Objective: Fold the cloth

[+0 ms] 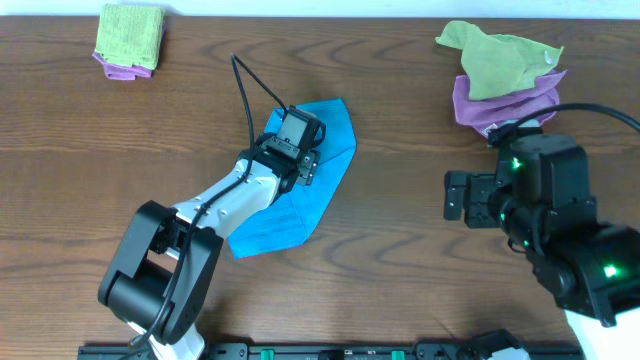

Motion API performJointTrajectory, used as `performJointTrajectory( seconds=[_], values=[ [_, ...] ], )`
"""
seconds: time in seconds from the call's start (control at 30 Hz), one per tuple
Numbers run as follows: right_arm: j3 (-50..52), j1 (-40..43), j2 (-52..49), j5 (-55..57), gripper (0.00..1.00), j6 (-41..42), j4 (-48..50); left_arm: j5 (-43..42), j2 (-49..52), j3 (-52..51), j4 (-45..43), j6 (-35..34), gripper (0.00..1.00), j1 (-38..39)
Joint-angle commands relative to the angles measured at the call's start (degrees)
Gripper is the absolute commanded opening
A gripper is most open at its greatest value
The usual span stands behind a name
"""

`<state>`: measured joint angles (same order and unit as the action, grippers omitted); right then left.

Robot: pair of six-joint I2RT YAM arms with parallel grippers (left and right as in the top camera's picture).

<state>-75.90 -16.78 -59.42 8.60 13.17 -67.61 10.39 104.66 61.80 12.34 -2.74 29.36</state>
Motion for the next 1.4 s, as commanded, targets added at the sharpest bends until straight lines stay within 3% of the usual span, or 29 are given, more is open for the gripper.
performJointTrajectory(
  seconds=[0.0,0.1,0.27,1.13,1.17,1.23,1.37],
  values=[
    [0.0,0.5,-1.0,0.0,0.99,-0.6,0.2,-1.2,0.9,1.4,-0.5,-0.7,0.81,0.1],
    [0.0,0.5,-1.5,-0.1,0.99,-0.6,0.2,-1.2,2.5,1.4,-0.8,-0.7,0.79,0.1],
    [0.0,0.5,-1.5,0.0,0.99,-0.6,0.3,-1.1,3.5,1.4,-1.7,-1.6,0.65,0.1],
    [0.0,0.5,-1.5,0.0,0.99,-1.7,0.1,-0.8,6.6,1.4,-5.0,-2.6,0.59,-0.2],
    [0.0,0.5,-1.5,0.0,0.99,-1.7,0.1,-0.7,6.6,1.4,-5.2,-2.6,0.57,-0.2],
    [0.0,0.5,-1.5,0.0,0.99,-1.7,0.1,-0.3,6.6,1.4,-5.5,-2.6,0.43,-0.2],
    [0.0,0.5,-1.5,0.0,0.99,-1.7,0.1,1.3,6.6,1.4,-5.5,-2.6,0.33,-0.2]
  ],
)
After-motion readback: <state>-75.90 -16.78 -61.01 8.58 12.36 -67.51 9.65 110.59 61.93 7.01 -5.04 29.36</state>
